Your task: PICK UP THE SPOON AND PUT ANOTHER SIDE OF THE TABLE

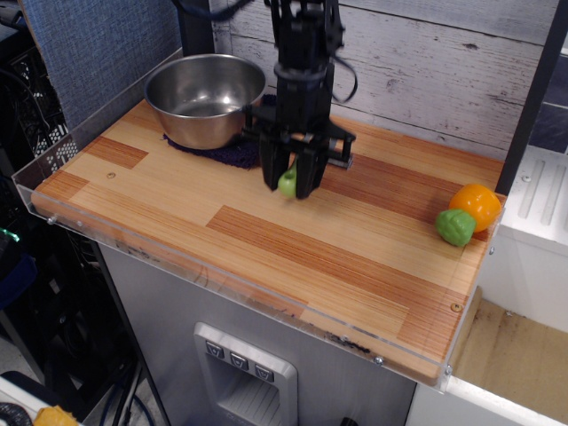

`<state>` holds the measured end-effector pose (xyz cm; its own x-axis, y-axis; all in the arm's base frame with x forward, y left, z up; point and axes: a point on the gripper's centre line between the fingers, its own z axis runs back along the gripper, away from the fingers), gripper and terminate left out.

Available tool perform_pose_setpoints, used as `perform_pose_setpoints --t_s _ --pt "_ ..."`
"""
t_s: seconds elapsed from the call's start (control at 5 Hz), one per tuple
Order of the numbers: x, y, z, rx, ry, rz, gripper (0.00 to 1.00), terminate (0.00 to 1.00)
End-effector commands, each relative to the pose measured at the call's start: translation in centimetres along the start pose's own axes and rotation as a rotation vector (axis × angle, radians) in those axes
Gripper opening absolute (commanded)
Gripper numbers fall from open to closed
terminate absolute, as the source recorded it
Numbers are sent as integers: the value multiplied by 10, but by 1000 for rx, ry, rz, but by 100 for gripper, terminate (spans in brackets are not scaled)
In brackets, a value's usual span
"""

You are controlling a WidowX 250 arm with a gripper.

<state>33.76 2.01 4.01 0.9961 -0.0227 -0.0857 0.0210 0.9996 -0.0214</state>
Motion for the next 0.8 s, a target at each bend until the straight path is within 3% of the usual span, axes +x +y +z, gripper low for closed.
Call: perform_pose_setpoints --t_s 0.0,0.2,0.6 --pt "-55 39 85 -74 -185 -31 0 0" --pt "-83 75 94 -64 -163 7 0 0" --pt "-112 141 73 17 -90 97 0 0"
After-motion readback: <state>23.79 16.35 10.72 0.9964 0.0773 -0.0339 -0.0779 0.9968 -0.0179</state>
